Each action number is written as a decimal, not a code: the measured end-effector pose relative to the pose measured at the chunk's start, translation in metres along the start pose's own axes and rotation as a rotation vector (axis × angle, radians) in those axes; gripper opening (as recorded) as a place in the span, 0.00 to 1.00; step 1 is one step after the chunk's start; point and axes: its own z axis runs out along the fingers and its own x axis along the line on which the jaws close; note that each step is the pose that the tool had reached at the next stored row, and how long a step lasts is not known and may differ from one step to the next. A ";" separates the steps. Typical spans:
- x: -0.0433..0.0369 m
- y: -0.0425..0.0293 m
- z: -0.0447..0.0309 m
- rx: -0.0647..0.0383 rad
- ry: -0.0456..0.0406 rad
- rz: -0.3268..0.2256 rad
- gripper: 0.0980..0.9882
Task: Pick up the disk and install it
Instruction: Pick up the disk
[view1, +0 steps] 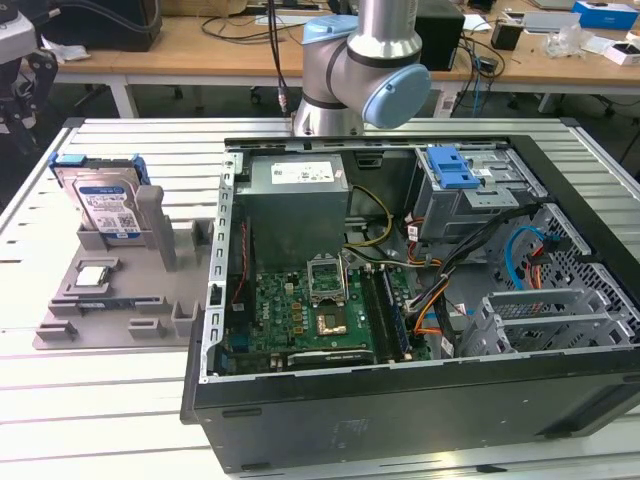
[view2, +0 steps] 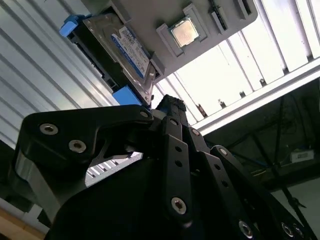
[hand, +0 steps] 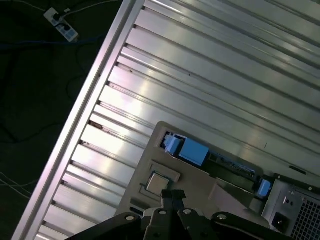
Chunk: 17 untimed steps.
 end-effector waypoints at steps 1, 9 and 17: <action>0.0000 0.0000 0.0000 0.000 0.0007 -0.018 0.01; 0.0000 0.0000 0.0000 -0.003 0.0057 -0.134 0.01; 0.0000 0.0000 0.0000 -0.006 0.0109 -0.256 0.01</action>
